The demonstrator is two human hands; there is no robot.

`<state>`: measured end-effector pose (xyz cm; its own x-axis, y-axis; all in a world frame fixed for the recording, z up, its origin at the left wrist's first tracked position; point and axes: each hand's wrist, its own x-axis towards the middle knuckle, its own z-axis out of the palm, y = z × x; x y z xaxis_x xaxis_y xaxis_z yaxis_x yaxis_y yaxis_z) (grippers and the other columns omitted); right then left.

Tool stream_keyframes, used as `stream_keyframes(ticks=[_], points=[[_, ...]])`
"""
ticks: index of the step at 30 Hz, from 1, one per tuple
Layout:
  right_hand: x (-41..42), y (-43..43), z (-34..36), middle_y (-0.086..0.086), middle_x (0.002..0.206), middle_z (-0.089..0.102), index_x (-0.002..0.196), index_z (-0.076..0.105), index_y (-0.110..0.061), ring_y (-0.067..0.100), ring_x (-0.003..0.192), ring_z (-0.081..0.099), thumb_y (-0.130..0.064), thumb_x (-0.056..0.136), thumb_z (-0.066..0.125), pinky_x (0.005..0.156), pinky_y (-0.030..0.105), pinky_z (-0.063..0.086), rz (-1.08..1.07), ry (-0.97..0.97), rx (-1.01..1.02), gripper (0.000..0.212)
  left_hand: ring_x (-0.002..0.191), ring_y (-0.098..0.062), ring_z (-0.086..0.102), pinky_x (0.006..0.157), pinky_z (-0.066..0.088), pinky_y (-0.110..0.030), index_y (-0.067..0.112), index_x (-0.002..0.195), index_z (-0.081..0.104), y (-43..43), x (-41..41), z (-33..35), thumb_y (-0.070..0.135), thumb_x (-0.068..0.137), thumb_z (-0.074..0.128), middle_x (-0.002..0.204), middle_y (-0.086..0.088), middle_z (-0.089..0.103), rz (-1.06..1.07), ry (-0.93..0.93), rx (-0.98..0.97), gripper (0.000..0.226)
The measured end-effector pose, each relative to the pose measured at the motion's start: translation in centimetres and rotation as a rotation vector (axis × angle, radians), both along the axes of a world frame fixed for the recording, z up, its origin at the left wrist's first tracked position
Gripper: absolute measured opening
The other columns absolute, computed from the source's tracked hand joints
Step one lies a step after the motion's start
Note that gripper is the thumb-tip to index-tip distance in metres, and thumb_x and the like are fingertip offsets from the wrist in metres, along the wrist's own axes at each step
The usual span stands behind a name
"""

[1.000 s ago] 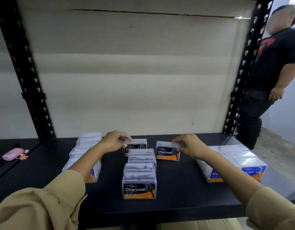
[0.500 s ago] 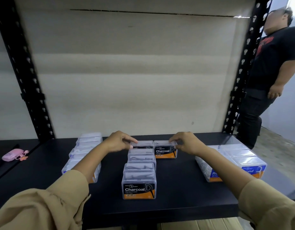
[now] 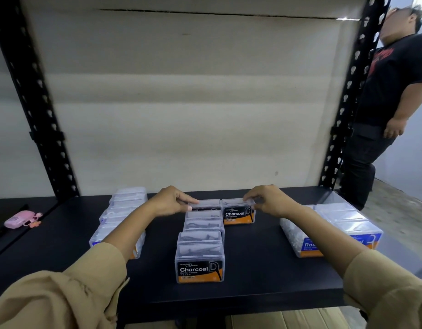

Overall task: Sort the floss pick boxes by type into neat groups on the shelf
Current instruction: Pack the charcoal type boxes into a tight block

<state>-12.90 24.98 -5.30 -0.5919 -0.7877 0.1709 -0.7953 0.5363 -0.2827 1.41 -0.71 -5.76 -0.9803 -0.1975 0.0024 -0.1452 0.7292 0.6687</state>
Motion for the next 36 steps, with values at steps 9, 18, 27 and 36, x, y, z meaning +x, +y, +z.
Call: stream_keyframes(ticks=[9,18,27,36], points=[[6.5,-1.7,-0.7,0.002,0.112,0.058,0.116,0.064,-0.02,0.012,0.105,0.053,0.0,0.082,0.056,0.094,0.02,0.04,0.271,-0.053,-0.202,0.04,0.096,-0.004,0.061,0.092,0.046,-0.022,0.056,0.072,0.069,1.1,2.2,0.4,0.019,0.08,0.072,0.098,0.015,0.066,-0.146,0.158,-0.059,0.037],[7.7,-1.9,-1.1,0.004,0.108,0.048,0.112,0.068,-0.023,0.017,0.101,0.05,-0.012,0.076,0.068,0.091,0.026,0.044,0.325,-0.127,-0.127,0.037,0.1,0.006,0.06,0.09,0.043,-0.012,0.036,0.09,0.073,0.2,3.3,0.4,0.019,0.08,0.072,0.102,0.018,0.068,-0.148,0.063,-0.036,0.021],[6.7,-0.6,-1.4,-0.026,0.089,0.048,0.105,0.07,-0.02,-0.013,0.082,0.049,-0.016,0.075,0.075,0.078,0.003,0.036,0.254,-0.099,-0.156,0.03,0.093,-0.004,0.068,0.087,0.053,-0.018,0.028,0.091,0.076,0.3,4.0,-0.4,0.009,0.068,0.081,0.101,0.003,0.074,-0.076,0.136,0.056,0.029],[4.1,3.0,-0.7,-0.001,0.096,0.064,0.098,0.071,-0.023,0.014,0.088,0.06,-0.014,0.071,0.076,0.081,0.025,0.048,0.081,-0.039,-0.12,0.029,0.085,-0.009,0.071,0.085,0.055,-0.023,0.037,0.08,0.075,0.0,4.6,-0.2,0.007,0.068,0.081,0.095,-0.003,0.075,-0.008,0.147,0.085,0.033]])
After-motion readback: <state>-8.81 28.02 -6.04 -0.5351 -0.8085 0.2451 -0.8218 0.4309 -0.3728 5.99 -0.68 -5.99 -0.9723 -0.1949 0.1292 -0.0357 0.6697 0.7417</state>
